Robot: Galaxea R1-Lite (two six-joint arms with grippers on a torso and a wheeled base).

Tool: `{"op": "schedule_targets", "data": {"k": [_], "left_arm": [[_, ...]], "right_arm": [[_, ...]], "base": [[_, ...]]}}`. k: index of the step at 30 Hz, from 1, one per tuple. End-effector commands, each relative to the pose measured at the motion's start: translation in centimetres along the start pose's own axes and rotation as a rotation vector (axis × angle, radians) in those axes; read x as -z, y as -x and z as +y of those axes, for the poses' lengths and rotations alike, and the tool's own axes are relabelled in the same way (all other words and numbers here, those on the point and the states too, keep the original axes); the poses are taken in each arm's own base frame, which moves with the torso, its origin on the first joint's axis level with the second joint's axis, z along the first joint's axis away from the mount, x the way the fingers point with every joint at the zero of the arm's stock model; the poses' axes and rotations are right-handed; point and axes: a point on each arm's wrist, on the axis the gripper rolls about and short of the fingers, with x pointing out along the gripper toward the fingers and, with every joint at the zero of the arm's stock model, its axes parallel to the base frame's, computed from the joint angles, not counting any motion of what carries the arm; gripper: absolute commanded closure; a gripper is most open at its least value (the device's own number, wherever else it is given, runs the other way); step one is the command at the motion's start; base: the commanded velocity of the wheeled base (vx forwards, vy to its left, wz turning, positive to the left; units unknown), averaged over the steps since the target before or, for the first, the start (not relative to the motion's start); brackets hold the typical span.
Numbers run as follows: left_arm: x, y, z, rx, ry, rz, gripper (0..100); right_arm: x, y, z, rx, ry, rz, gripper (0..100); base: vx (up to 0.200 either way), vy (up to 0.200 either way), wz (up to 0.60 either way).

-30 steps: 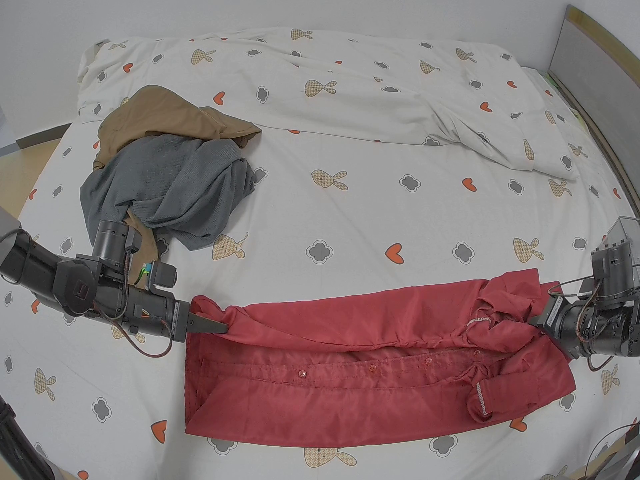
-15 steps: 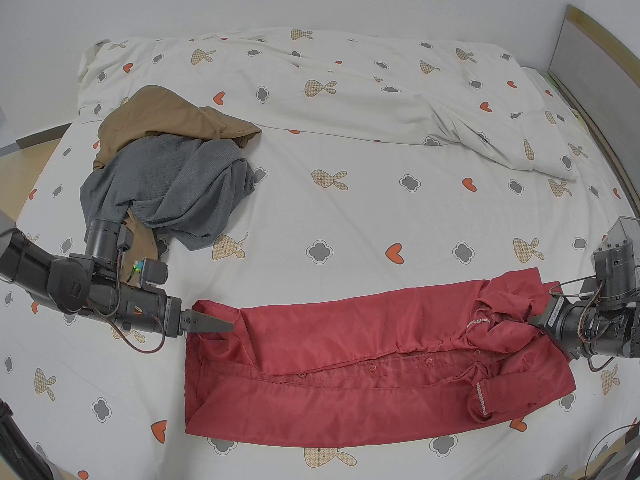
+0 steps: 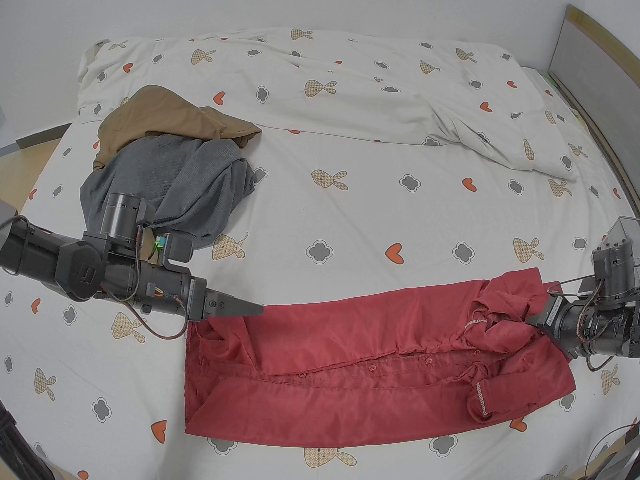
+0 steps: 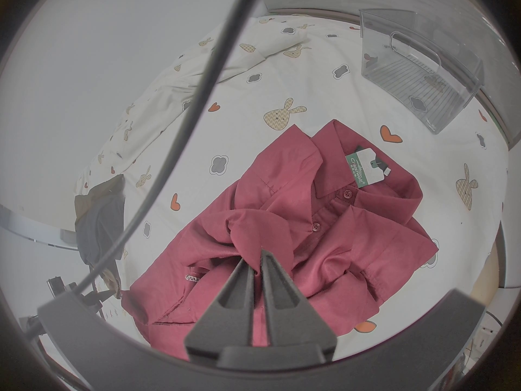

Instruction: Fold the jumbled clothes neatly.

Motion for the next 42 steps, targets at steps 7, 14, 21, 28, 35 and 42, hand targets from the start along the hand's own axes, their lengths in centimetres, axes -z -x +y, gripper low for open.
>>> {"op": "schedule_targets", "data": {"k": [7,14,21,28,35,42], "left_arm": [[0.3,-5.3,-1.5,0.003,-0.043,0.100,0],[1.6,-7.1,0.1,-0.212,-0.023,0.173,0],[3.2,-4.1,1.0,-0.263,0.041,0.178,0],[4.4,0.1,-0.9,-0.356,0.050,0.145,0],[7.3,2.5,-3.2,-0.364,0.072,0.172,0],[8.4,2.4,-2.1,-0.373,0.115,0.200,0]], "right_arm": [[0.1,-0.1,-0.1,0.005,0.001,0.006,100],[0.2,-0.2,-0.2,0.012,-0.001,0.008,100],[0.1,-0.2,-0.3,0.015,-0.003,0.010,100],[0.2,-0.3,-0.2,0.014,-0.001,0.012,100],[0.2,-0.3,-0.2,0.014,-0.001,0.012,100],[0.2,-0.3,-0.2,0.011,0.001,0.012,100]], "base": [[0.000,0.000,0.00],[0.000,0.000,0.00],[0.000,0.000,0.00],[0.000,0.000,0.00],[0.000,0.000,0.00],[0.000,0.000,0.00]]}}
